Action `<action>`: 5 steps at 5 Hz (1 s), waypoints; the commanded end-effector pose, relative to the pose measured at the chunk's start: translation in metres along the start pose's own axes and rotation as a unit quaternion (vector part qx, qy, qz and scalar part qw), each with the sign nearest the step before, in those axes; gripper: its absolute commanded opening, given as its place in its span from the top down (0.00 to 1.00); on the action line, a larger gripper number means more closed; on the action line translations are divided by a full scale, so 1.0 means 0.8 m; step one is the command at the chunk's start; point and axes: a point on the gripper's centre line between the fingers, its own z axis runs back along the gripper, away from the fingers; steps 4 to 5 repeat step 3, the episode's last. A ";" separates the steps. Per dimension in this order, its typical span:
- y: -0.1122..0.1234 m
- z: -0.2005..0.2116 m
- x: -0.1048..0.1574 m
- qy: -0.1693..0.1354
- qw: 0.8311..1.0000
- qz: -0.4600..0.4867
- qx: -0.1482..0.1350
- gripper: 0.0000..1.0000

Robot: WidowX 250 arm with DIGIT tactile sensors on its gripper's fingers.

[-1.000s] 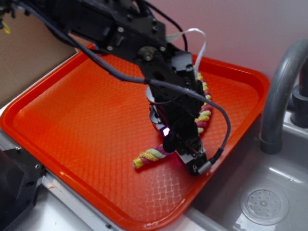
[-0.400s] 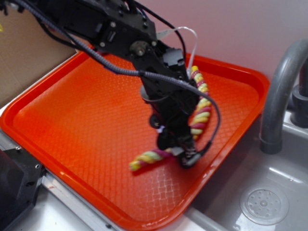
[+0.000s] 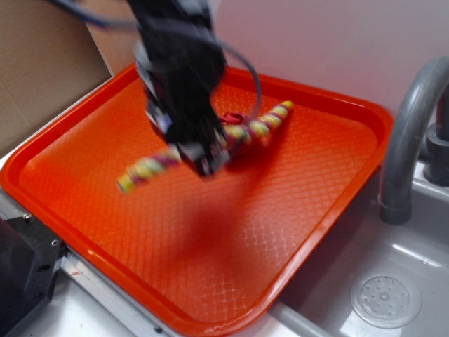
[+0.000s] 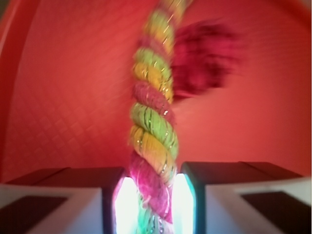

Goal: Grab the multicolored rope.

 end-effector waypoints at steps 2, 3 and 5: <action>0.083 0.186 -0.072 -0.088 0.973 0.209 -0.030 1.00; 0.087 0.167 -0.055 -0.065 0.979 0.190 -0.047 1.00; 0.087 0.167 -0.055 -0.065 0.979 0.190 -0.047 1.00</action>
